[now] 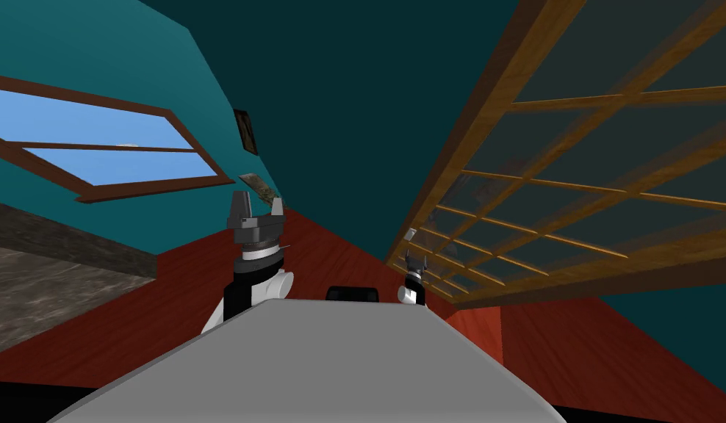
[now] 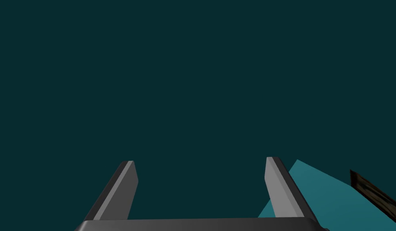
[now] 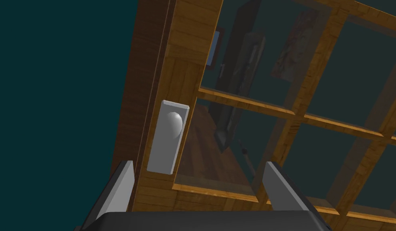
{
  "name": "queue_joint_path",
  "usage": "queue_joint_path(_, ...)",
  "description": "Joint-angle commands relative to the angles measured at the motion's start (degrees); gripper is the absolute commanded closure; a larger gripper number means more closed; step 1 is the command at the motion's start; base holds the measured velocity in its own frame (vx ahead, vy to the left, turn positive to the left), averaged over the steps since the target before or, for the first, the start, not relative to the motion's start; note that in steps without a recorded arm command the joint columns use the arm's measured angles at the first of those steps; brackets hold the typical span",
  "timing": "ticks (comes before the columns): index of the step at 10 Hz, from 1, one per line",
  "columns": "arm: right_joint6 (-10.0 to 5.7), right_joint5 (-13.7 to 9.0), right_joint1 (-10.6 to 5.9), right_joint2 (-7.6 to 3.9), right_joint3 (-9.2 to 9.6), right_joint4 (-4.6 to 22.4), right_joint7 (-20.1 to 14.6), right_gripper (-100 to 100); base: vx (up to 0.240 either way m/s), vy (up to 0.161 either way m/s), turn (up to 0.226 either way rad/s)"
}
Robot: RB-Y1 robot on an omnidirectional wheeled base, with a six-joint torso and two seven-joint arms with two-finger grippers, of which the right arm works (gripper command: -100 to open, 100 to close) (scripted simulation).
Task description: Pull the door open
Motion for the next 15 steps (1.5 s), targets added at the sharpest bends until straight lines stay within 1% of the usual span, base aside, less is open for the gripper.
queue_joint_path(1, -0.66, -0.65, -0.49, 0.21, -0.13, 1.76, -1.44, -100, 0.051, -0.078, 0.118)
queue_joint_path(3, -1.26, -1.44, -1.00, 0.44, -0.30, 3.64, -3.05, -100, 0.062, -0.070, 0.103)
queue_joint_path(6, -2.49, -3.06, -2.03, 1.03, -0.64, 7.49, -6.35, -100, 0.064, -0.079, 0.140)
queue_joint_path(7, -2.66, -3.28, -2.18, 1.13, -0.69, 8.03, -6.81, -100, 0.059, -0.086, 0.107)
queue_joint_path(9, -3.35, -4.18, -2.75, 1.54, -0.89, 10.17, -8.65, -100, 0.054, -0.068, 0.106)
queue_joint_path(11, -3.83, -4.82, -3.16, 1.89, -1.02, 11.69, -9.95, -100, 0.049, -0.070, 0.089)
queue_joint_path(12, -3.56, -4.58, -3.02, 1.84, -0.98, 11.04, -9.28, -100, 0.021, -0.032, 0.020)
queue_joint_path(13, -3.95, -4.65, -3.00, 0.27, -0.86, 12.29, -11.18, -100, 0.075, -0.009, -0.007)
queue_joint_path(14, -4.06, -4.66, -2.99, -0.24, -0.81, 12.68, -11.75, -100, 0.124, -0.004, -0.002)
queue_joint_path(15, -4.29, -4.68, -2.95, -1.38, -0.71, 13.54, -13.04, -100, 0.145, 0.022, 0.001)
